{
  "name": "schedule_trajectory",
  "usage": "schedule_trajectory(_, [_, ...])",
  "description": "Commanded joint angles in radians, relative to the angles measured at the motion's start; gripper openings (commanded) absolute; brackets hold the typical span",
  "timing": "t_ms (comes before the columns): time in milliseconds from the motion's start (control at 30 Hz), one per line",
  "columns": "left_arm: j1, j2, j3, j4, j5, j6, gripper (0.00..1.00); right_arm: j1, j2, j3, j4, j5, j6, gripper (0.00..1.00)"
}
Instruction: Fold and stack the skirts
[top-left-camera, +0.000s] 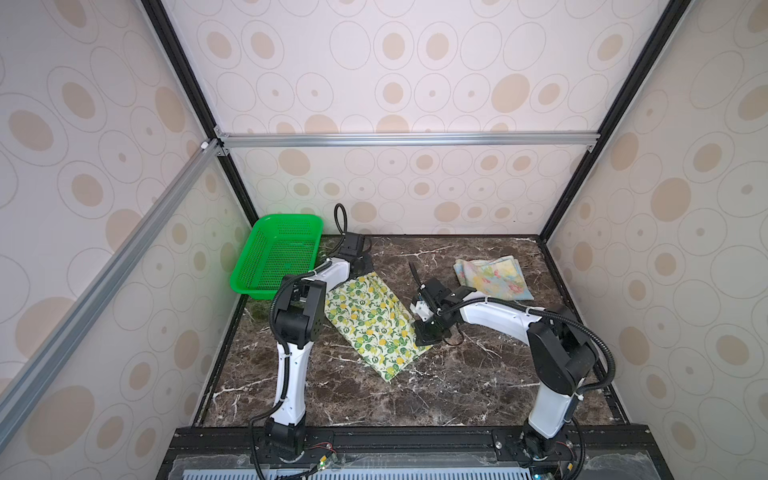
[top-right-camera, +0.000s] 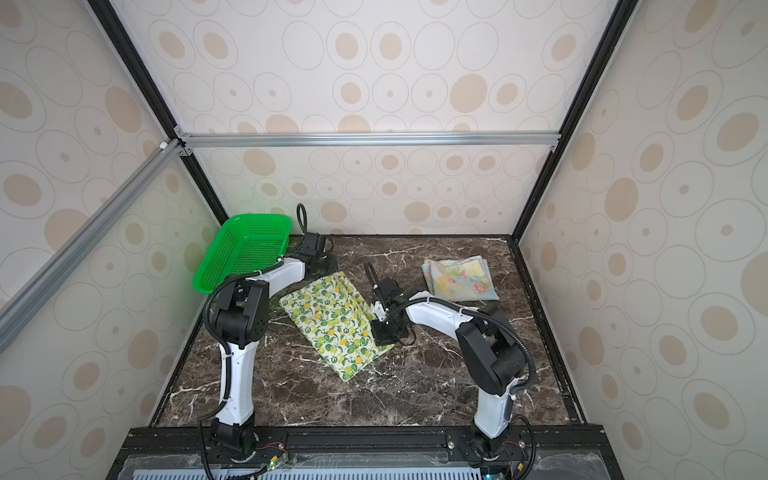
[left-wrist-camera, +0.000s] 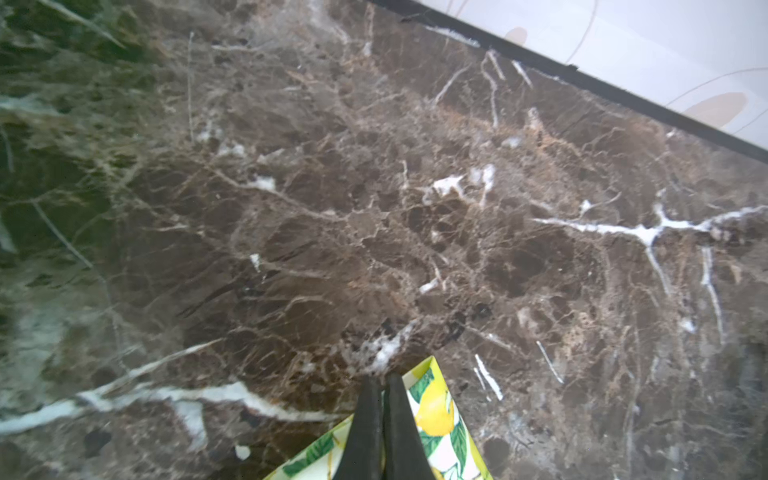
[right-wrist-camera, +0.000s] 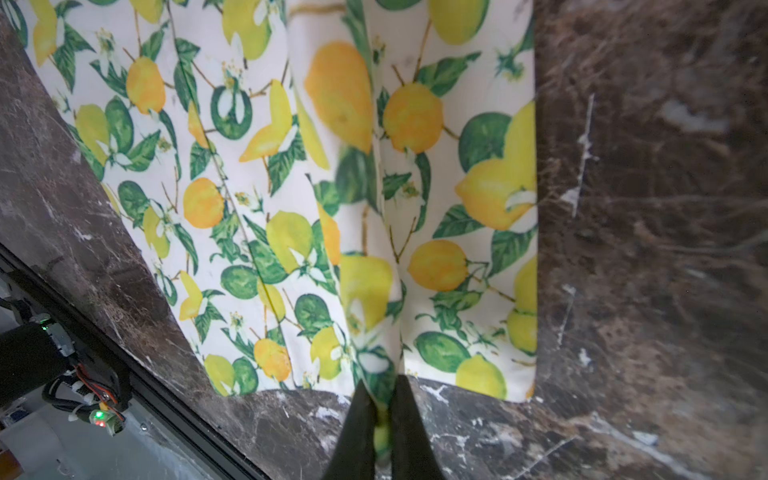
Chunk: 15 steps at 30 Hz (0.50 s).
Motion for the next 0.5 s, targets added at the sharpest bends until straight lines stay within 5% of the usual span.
schedule_trajectory(0, [-0.004, 0.011, 0.007, 0.069, 0.041, -0.014, 0.00, -0.015, 0.014, 0.020, -0.037, 0.041, -0.017, 0.10])
schedule_trajectory(467, [-0.006, -0.011, -0.033, 0.136, 0.088, -0.026, 0.00, -0.024, 0.009, 0.016, -0.032, 0.042, -0.010, 0.10])
